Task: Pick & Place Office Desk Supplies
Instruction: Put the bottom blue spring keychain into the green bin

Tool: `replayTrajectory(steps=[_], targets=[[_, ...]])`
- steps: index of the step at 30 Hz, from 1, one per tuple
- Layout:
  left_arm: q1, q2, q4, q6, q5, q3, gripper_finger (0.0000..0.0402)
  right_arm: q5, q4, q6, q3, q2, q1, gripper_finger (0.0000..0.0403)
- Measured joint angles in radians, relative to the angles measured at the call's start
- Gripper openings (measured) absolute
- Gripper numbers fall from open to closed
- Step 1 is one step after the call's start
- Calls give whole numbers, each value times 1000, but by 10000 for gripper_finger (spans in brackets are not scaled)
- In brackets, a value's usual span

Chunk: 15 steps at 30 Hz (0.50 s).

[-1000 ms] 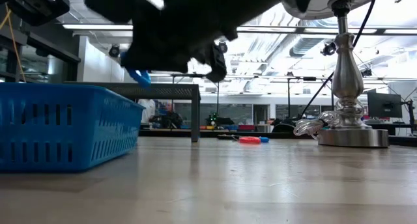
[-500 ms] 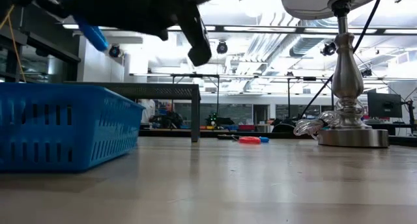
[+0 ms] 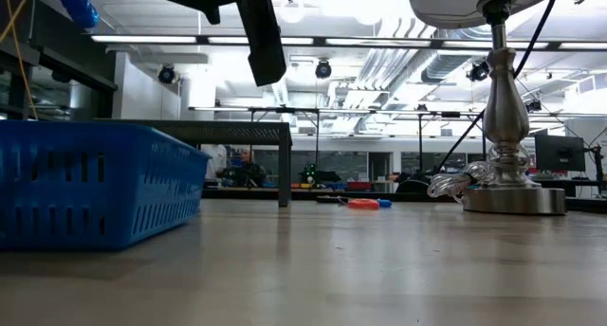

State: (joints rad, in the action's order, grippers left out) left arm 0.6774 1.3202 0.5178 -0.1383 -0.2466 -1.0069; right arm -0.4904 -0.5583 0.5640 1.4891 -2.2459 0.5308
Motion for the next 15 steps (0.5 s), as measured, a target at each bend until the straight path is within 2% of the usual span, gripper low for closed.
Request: replayTrajectory(steps=[15], targets=[[0,0,-108,-200,7,0,133,-5,-90,-72,0,0,-10,24]])
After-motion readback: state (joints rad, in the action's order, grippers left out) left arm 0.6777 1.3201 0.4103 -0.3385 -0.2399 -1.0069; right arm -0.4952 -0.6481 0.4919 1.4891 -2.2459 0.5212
